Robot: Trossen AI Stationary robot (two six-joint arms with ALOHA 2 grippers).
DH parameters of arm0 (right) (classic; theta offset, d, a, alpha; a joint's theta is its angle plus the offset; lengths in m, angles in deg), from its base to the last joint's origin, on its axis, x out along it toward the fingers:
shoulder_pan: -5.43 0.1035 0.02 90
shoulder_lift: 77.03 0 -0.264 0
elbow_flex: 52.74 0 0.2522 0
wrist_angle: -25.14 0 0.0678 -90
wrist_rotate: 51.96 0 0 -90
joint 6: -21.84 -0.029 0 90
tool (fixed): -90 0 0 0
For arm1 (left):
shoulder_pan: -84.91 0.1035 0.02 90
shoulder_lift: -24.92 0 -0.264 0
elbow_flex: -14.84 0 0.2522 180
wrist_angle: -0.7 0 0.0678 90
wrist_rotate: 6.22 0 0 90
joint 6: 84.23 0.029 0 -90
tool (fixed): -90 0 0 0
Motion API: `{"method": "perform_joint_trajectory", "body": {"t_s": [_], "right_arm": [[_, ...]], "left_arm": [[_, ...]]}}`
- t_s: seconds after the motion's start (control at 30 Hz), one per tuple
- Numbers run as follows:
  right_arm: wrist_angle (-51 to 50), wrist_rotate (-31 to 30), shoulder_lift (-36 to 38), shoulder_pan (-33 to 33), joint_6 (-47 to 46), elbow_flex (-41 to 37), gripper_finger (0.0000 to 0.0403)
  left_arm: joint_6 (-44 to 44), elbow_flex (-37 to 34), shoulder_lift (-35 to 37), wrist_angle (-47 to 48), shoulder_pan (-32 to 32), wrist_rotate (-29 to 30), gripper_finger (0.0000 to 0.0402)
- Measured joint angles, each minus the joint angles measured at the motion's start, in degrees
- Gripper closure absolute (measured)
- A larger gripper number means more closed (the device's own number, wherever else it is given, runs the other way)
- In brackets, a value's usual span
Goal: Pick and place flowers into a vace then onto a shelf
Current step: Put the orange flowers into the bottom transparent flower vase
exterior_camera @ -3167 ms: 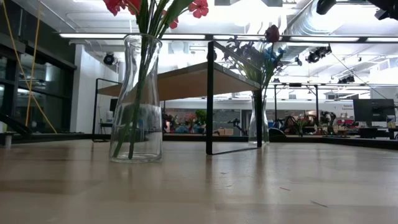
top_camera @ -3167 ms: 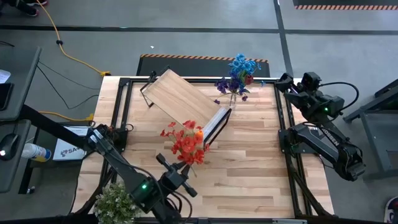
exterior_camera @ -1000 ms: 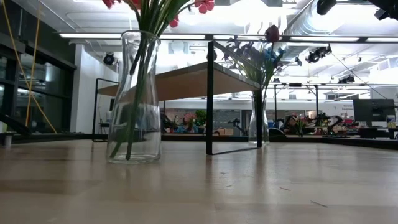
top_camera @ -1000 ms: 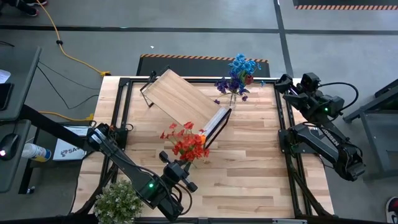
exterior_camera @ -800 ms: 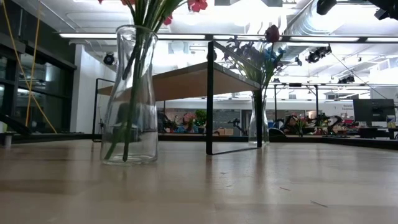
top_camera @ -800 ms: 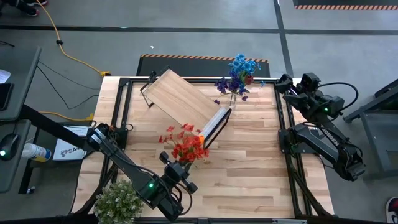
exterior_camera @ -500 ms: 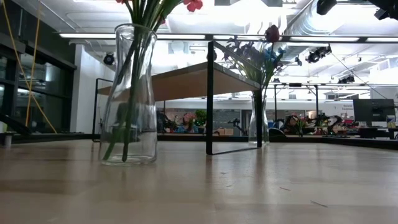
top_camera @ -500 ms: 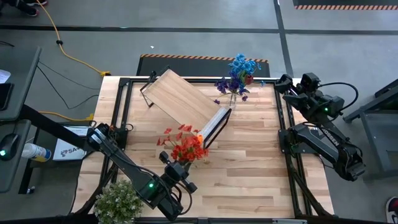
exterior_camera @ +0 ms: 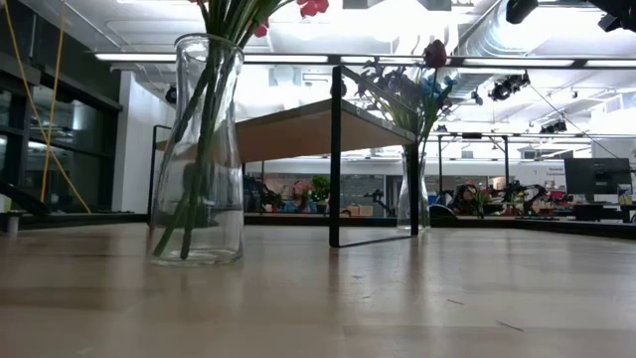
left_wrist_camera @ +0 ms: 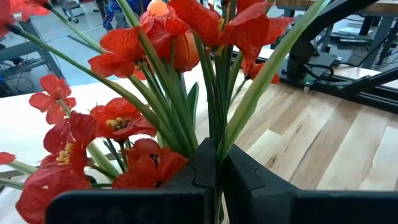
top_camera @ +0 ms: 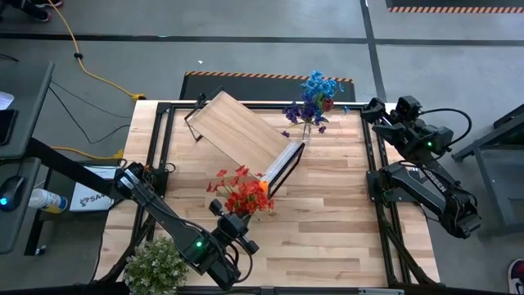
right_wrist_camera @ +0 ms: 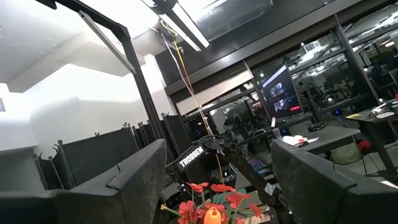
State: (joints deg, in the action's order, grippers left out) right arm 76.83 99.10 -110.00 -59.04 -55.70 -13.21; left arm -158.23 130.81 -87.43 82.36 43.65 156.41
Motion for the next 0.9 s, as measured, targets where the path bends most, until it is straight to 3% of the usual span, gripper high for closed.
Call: {"method": "perform_joint_trajectory", "body": {"t_s": [0.4,0.9], "right_arm": [[0.0,0.0,0.0,0.0,0.0,0.0,0.0123],[0.0,0.0,0.0,0.0,0.2,0.0,0.0123]], "left_arm": [[0.2,0.0,0.0,0.7,0.0,-0.3,0.0342],[0.2,0.0,0.0,0.8,0.0,-2.0,0.0189]]}}
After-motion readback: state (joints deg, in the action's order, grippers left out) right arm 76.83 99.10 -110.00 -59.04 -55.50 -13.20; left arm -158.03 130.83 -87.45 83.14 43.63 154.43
